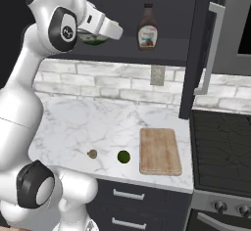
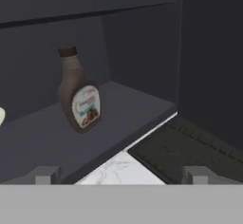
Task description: Open the cabinet. Place the bowl and condiment on the counter. Then place the lime and garlic on the cutting board.
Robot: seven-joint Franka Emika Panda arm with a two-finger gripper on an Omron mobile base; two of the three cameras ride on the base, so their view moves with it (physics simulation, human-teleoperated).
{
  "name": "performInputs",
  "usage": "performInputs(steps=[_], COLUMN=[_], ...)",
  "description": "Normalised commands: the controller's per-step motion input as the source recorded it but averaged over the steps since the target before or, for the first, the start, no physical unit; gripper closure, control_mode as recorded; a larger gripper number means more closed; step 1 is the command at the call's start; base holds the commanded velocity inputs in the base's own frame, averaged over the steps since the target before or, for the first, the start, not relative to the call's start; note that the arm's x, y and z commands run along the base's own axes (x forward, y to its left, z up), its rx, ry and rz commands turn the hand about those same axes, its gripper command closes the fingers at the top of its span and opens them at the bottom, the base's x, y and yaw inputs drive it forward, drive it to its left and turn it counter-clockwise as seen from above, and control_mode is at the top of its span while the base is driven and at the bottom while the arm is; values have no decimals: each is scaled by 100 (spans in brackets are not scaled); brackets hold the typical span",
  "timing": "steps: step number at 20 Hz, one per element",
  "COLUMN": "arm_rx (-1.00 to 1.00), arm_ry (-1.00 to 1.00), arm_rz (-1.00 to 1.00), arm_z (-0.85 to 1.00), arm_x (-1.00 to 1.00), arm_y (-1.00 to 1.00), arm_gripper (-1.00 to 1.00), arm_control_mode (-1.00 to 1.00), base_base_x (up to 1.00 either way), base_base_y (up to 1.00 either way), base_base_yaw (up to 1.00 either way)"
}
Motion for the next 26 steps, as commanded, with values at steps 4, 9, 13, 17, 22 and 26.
performInputs(steps=[4, 9, 13, 17, 22, 26], arm_rx=[0, 0, 0, 0, 0, 0], arm_ry=[0, 0, 0, 0, 0, 0], arm_rz=[1, 0, 0, 0, 0, 0], arm_z=[-13, -3, 0, 0, 0, -1], arm_x=[23, 24, 20, 16, 5, 1], arm_y=[0, 0, 0, -1, -12, -7], arm_gripper=[-100, -100, -100, -100, -100, -100], arm_control_mode=[-100, -100, -100, -100, -100, -100], base_base_x=[0, 0, 0, 0, 0, 0], base_base_y=[0, 0, 0, 0, 0, 0], base_base_yaw=[0, 0, 0, 0, 0, 0])
